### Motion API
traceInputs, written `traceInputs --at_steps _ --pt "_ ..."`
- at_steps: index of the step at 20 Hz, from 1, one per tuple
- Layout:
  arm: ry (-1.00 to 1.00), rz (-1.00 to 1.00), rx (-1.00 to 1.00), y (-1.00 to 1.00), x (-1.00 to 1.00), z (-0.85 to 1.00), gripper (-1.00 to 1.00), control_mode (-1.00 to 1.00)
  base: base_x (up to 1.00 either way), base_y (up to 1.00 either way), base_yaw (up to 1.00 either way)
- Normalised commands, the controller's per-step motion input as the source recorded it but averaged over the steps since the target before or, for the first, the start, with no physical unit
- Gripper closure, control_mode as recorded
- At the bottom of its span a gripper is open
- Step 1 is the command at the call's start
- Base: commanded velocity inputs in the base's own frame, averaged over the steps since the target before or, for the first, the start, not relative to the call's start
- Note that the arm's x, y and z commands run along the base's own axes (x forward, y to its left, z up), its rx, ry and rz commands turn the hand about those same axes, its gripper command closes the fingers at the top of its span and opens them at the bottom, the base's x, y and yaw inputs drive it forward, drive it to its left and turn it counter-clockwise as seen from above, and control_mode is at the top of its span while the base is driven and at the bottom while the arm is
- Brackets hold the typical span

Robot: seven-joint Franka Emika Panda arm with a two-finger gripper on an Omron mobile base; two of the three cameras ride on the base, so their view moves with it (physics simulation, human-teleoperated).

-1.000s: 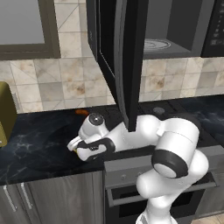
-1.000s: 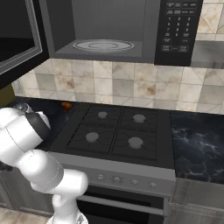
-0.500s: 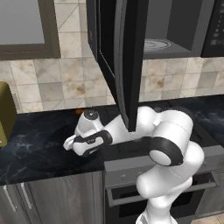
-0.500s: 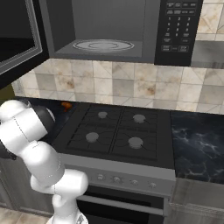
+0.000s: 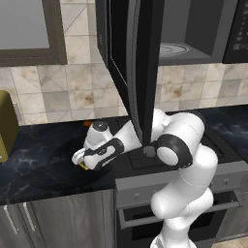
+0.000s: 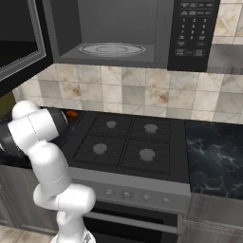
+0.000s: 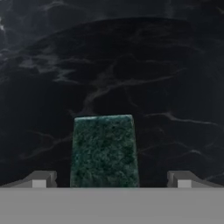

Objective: Place the sponge inside the microwave to prepare for sanitizing.

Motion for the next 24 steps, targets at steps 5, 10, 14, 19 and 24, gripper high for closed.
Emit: traceInputs --at_steps 5,10,14,19,24 --pt "0.00 -0.01 -0.02 0.00 0.15 -0.25 -1.00 -1.00 0.00 0.00 0.00" --pt "0.00 -0.02 0.00 0.14 0.00 -0.07 -1.00 -1.00 0.00 0.00 0.00" --pt "0.04 -0.05 0.00 0.25 0.02 0.00 -1.00 -1.00 0.00 0.00 0.00" --pt "0.04 -0.05 0.00 0.04 0.07 -0.06 -1.00 -1.00 0.00 0.00 0.00" --pt "0.00 -0.03 0.00 0.00 0.00 -0.16 -1.00 -1.00 0.00 0.00 0.00"
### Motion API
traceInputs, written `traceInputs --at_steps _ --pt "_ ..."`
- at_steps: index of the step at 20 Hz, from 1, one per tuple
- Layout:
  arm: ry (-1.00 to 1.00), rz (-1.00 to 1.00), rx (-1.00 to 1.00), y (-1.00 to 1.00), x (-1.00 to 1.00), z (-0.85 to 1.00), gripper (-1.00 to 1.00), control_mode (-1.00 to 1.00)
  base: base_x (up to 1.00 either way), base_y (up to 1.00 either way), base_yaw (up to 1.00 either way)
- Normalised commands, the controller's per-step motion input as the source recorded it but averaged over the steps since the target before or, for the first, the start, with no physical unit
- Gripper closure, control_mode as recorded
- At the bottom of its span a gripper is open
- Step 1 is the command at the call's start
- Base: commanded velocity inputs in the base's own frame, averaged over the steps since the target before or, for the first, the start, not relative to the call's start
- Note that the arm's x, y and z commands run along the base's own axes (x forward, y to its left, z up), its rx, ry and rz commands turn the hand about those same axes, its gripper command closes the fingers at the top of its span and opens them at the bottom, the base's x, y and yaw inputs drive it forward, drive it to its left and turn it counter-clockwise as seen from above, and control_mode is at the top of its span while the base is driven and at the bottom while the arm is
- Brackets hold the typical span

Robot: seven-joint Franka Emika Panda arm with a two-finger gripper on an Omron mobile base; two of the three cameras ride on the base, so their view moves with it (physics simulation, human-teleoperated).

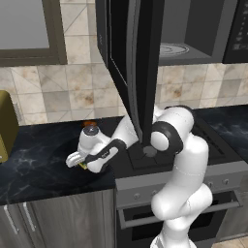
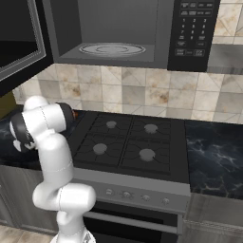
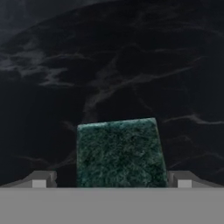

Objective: Place the sponge inside the microwave to prepare for sanitizing.

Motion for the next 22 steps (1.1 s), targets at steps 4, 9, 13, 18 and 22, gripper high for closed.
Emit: traceInputs --at_steps 4,9,13,18,22 --pt "0.00 -0.03 0.00 0.00 0.00 -0.24 -1.00 -1.00 0.00 0.00 0.00" --pt "-0.01 -0.03 0.00 0.00 0.00 -0.14 1.00 -1.00 0.00 0.00 0.00" --pt "0.00 -0.01 0.00 0.00 0.00 -0.05 1.00 -1.00 0.00 0.00 0.00" --pt "0.00 0.00 0.00 0.00 0.00 -0.02 1.00 -1.00 0.00 0.00 0.00" --pt "0.00 0.00 0.00 -0.34 0.06 0.03 1.00 -1.00 0.00 0.00 0.00"
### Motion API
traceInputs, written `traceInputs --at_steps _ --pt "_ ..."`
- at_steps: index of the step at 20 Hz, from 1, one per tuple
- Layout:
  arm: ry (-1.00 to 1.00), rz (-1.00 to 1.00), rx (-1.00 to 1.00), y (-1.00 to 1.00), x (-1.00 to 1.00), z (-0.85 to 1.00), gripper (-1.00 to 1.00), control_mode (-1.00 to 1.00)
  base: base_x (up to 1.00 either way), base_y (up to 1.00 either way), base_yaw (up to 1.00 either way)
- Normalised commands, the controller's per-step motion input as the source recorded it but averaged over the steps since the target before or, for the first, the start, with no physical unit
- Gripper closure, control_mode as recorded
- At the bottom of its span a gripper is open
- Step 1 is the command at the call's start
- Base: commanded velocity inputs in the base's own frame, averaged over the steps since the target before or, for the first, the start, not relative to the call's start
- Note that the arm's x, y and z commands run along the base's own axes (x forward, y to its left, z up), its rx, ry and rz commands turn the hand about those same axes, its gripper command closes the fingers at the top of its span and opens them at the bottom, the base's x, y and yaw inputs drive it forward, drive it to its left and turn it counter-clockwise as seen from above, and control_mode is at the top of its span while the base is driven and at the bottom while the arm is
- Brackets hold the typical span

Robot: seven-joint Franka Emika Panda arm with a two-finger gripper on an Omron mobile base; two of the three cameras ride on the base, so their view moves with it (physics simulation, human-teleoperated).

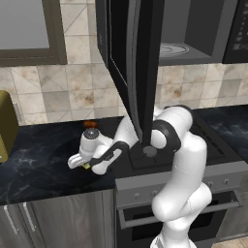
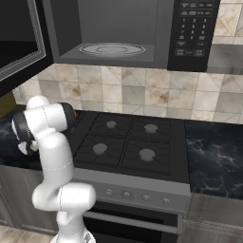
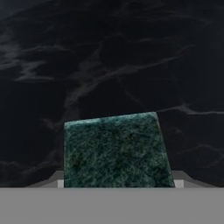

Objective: Place the sponge inside the microwave to prepare for sanitizing.

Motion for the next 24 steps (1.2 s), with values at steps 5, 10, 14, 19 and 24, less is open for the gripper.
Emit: traceInputs --at_steps 5,10,14,19,24 --pt "-0.02 0.00 0.04 -0.57 0.00 0.33 1.00 -1.00 0.00 0.00 0.00" --pt "-0.08 -0.02 0.06 -0.43 0.00 0.35 1.00 -1.00 0.00 0.00 0.00" --pt "-0.05 -0.07 0.13 -0.33 -0.02 0.27 1.00 -1.00 0.00 0.00 0.00" --pt "-0.03 -0.03 0.07 -0.24 -0.01 0.72 1.00 -1.00 0.00 0.00 0.00" --pt "-0.13 -0.03 0.00 -0.13 -0.11 0.93 1.00 -1.00 0.00 0.00 0.00"
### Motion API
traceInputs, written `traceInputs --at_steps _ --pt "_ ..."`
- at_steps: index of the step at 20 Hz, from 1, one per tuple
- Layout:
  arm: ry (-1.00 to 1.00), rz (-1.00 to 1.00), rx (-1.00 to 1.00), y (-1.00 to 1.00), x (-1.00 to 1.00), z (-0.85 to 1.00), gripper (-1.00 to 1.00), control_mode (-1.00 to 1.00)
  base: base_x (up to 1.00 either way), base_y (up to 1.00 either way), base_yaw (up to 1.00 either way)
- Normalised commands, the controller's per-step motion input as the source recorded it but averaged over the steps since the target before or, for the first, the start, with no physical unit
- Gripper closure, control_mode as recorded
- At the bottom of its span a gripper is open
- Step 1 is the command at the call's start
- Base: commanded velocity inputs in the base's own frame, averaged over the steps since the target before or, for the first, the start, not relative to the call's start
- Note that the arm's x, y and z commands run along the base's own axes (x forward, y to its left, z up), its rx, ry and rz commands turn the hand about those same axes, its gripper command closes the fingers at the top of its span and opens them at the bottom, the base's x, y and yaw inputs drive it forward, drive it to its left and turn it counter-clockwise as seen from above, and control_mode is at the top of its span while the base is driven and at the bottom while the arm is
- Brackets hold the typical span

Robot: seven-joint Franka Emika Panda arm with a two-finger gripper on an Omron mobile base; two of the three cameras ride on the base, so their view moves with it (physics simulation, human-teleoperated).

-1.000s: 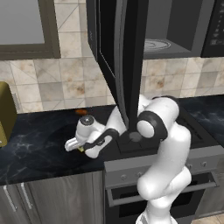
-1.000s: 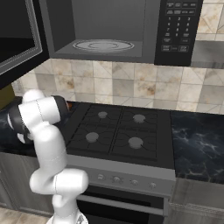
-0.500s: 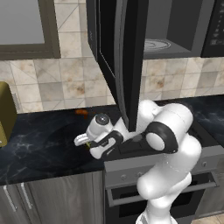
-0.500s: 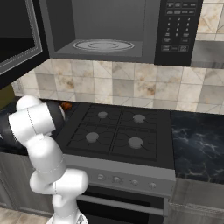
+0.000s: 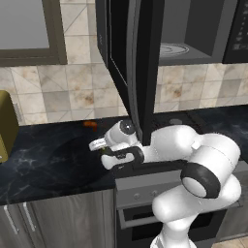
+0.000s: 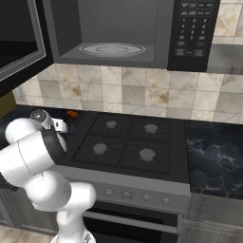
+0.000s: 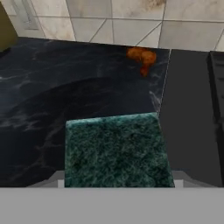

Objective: Place the sponge inside the microwave to prepare for sanitizing.

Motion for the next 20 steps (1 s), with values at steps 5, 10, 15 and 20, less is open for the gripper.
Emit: traceInputs --at_steps 5,10,15,20 --pt "-0.04 -0.04 0.00 -0.41 0.00 0.42 1.00 -1.00 0.00 0.00 0.00" --pt "-0.01 -0.03 0.00 -0.64 -0.12 0.60 1.00 -1.00 0.00 0.00 0.00" --pt "-0.01 -0.01 0.00 -0.74 -0.31 0.75 1.00 -1.00 0.00 0.00 0.00" --pt "-0.02 -0.06 0.00 -0.74 -0.48 0.73 1.00 -1.00 0.00 0.00 0.00"
